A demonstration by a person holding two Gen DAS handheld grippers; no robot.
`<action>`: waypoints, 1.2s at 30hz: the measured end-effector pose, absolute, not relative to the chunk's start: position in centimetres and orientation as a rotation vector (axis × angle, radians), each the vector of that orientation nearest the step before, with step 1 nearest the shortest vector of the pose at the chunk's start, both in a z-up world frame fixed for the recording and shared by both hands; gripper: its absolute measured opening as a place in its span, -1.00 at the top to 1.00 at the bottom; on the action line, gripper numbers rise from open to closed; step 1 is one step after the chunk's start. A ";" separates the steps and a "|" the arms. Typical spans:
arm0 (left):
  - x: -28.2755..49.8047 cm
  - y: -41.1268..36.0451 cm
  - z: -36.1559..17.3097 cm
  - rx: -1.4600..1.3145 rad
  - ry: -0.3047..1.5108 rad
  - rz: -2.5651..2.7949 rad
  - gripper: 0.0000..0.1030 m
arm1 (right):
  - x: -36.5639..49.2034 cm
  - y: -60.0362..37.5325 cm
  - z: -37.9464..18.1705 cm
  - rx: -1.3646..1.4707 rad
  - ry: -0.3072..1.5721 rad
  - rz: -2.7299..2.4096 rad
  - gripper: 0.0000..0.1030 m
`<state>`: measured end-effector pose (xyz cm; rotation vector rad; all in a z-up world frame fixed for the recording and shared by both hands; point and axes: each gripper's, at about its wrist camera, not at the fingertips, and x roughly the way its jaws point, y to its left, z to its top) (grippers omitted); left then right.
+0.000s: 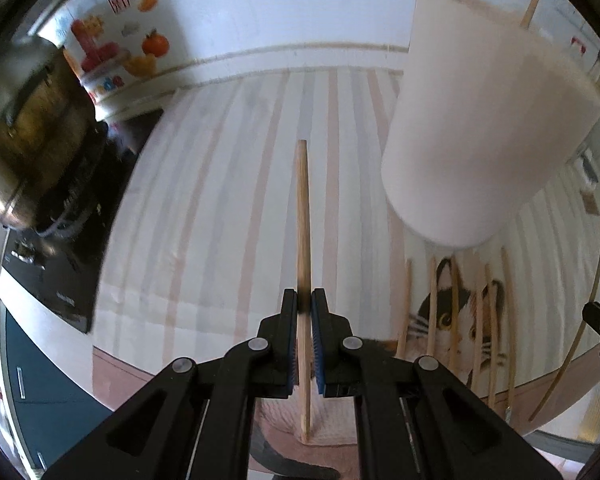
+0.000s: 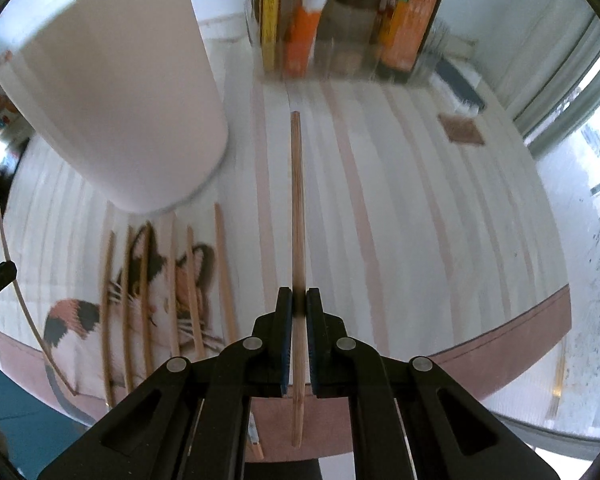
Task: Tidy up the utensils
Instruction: 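Lift both held chopsticks and carry them above the pink holder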
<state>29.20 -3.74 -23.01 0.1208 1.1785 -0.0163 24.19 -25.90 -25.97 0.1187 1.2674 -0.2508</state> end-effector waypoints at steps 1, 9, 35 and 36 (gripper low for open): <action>29.2 -3.8 -22.3 0.120 1.159 -0.018 0.91 | 24.2 -25.8 -25.2 0.115 1.243 -0.249 0.87; 30.1 -2.8 -16.8 0.053 1.032 -0.019 0.92 | 24.9 -25.8 -20.0 0.149 1.093 -0.240 0.87; 39.6 -5.1 3.8 -0.268 0.669 -0.162 0.91 | 39.6 -30.3 -2.1 0.532 0.643 -0.096 0.87; 40.2 -5.5 3.4 -0.269 0.674 -0.160 0.91 | 40.4 -30.2 -2.5 0.532 0.644 -0.098 0.87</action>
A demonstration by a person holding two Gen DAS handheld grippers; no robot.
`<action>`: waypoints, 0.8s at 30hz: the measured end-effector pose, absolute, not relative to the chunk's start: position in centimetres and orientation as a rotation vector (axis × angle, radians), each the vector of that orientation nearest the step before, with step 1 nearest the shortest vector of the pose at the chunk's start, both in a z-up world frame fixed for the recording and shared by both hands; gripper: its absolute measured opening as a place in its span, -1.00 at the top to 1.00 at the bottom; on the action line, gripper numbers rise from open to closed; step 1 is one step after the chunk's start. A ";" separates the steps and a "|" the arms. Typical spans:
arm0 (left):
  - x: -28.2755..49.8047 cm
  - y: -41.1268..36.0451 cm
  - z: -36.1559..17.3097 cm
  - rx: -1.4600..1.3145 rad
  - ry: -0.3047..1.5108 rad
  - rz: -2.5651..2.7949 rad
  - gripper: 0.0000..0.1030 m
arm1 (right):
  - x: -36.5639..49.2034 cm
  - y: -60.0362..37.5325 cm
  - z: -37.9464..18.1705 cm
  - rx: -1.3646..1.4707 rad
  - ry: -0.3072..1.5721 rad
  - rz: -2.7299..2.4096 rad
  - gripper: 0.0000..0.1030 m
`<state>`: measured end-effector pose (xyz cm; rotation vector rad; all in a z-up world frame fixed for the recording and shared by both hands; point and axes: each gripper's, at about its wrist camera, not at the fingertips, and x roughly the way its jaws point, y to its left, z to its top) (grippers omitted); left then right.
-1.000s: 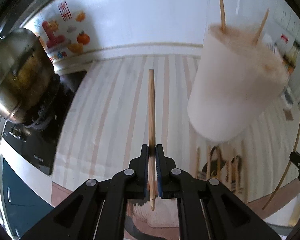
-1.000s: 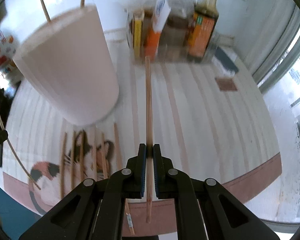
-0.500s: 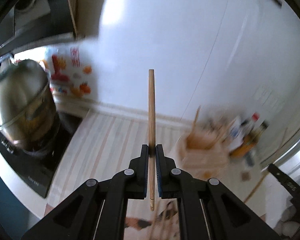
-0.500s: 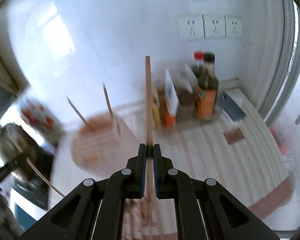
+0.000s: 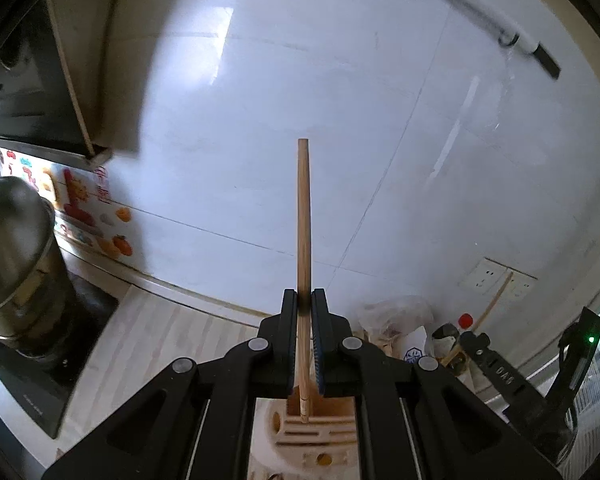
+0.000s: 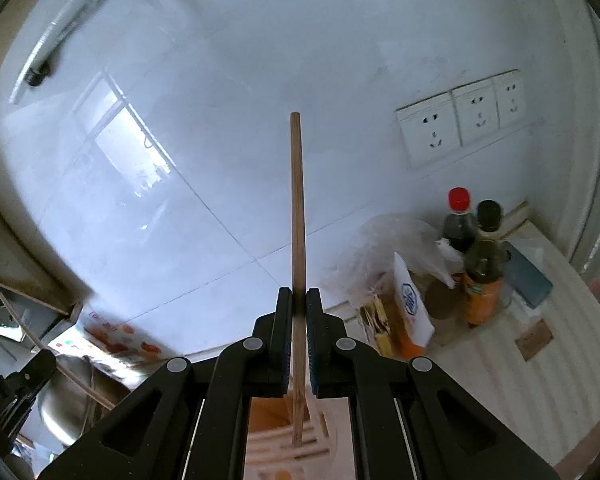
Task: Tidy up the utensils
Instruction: 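Lift both held chopsticks and carry them above the pink holder, then insert both chopsticks into the pink holder and open both tools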
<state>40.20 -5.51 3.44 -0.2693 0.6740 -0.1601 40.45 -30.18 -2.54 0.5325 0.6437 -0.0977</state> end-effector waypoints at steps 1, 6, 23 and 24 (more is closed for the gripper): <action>40.7 -5.9 3.1 -0.271 0.675 -0.159 0.91 | 41.0 -30.0 -2.9 0.534 0.647 -0.097 0.87; 43.1 -8.1 0.3 -0.217 0.726 -0.147 0.91 | 43.1 -29.4 -5.0 0.531 0.674 -0.091 0.87; 44.2 -10.5 -4.0 -0.105 0.895 -0.164 0.86 | 44.0 -28.1 -8.7 0.451 0.766 -0.010 0.86; 43.9 -10.6 -3.7 -0.097 0.896 -0.173 0.81 | 44.0 -27.9 -8.7 0.451 0.781 -0.004 0.85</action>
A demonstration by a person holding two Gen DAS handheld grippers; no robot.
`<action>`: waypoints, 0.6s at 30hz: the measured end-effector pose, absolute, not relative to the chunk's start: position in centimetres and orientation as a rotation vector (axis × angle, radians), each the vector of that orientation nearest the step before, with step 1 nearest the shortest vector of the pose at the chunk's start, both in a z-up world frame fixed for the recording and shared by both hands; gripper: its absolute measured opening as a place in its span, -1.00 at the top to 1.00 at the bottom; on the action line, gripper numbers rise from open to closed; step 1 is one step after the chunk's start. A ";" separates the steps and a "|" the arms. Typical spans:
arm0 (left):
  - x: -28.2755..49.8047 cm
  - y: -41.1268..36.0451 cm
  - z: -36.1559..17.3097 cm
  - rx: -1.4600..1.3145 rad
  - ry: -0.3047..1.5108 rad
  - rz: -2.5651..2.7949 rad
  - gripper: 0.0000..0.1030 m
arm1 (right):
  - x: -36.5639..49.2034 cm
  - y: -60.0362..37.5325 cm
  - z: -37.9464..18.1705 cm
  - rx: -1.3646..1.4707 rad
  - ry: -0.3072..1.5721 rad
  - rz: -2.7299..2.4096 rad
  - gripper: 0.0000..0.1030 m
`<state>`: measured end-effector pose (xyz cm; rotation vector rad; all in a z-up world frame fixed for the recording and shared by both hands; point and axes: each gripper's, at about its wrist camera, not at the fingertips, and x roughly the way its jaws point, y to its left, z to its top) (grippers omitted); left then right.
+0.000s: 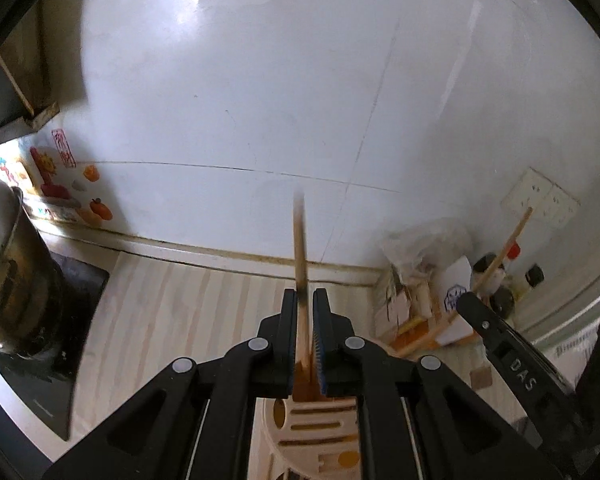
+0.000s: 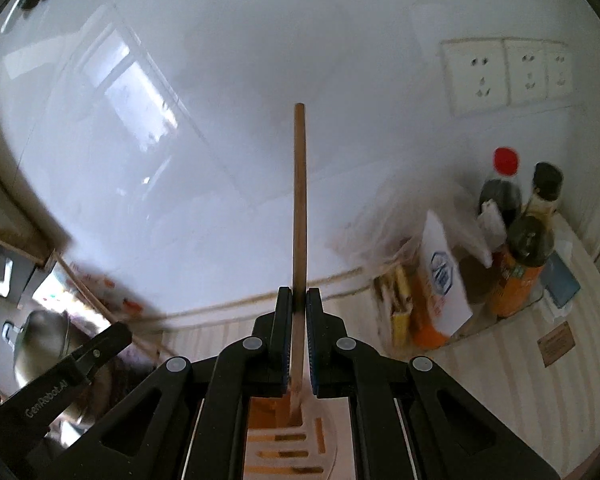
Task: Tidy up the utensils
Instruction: 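Insert both chopsticks into the pink holder and open both tools, then move both tools back down to the remaining chopsticks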
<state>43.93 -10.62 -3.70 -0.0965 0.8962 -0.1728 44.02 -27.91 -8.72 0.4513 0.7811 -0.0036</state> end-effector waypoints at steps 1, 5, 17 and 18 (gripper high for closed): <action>43.7 -10.6 -3.5 -0.097 0.893 -0.181 0.80 | 43.9 -27.9 -8.7 0.458 0.797 0.003 0.85; 42.5 -9.3 -1.8 -0.095 0.859 -0.155 0.33 | 42.9 -28.4 -8.0 0.472 0.801 0.001 0.36; 38.3 -5.3 -1.8 -0.031 0.814 -0.038 -1.00 | 36.1 -30.5 -5.0 0.503 0.746 -0.066 -0.19; 38.0 -5.1 -2.3 -0.030 0.823 -0.039 -1.00 | 35.7 -30.5 -4.9 0.502 0.744 -0.070 -0.32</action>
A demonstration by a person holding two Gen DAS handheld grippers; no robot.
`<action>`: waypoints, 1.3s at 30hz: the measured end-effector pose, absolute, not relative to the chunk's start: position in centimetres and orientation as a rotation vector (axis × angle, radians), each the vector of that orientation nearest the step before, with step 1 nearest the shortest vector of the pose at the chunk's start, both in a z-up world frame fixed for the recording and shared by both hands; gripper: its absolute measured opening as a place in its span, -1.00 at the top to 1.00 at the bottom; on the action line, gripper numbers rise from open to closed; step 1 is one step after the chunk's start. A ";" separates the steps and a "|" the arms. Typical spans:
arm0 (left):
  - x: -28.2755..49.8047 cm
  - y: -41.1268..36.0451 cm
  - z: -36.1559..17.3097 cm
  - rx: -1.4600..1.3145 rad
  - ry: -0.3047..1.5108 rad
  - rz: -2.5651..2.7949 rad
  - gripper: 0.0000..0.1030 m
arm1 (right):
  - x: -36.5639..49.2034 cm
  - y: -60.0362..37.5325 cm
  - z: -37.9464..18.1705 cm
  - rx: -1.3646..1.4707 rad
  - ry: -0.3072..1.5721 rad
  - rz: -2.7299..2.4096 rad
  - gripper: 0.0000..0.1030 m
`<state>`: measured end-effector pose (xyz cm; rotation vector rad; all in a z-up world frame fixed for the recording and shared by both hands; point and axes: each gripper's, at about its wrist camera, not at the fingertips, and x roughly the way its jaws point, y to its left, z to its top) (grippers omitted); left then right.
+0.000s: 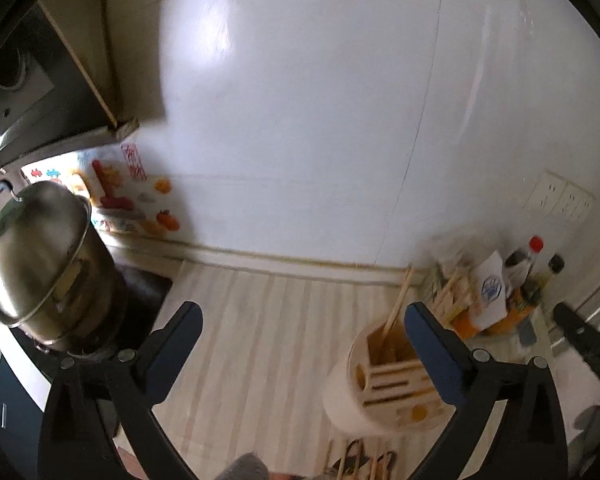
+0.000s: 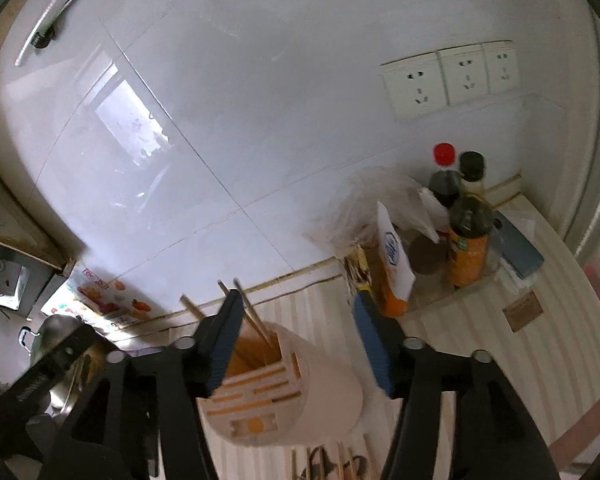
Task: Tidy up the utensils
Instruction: 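Move both tools back down to the remaining chopsticks, then close the left tool on a chopstick while the right tool grasps another chopstick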
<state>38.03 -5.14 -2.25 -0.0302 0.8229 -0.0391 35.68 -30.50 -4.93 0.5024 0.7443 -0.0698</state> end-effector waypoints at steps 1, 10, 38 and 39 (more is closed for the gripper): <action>37.7 -5.0 -2.7 -0.027 0.835 -0.039 -1.00 | 34.9 -30.5 -5.0 0.502 0.735 -0.070 -0.38; 33.8 -4.6 -11.4 0.015 1.014 -0.023 -1.00 | 30.5 -29.6 -9.6 0.428 0.840 -0.132 -0.56; 28.0 -8.2 -33.6 0.156 1.465 -0.130 0.88 | 26.3 -23.7 -32.9 0.165 1.450 -0.085 0.39; 27.9 -8.1 -33.6 0.156 1.467 -0.129 0.88 | 26.3 -23.6 -33.0 0.156 1.452 -0.082 0.39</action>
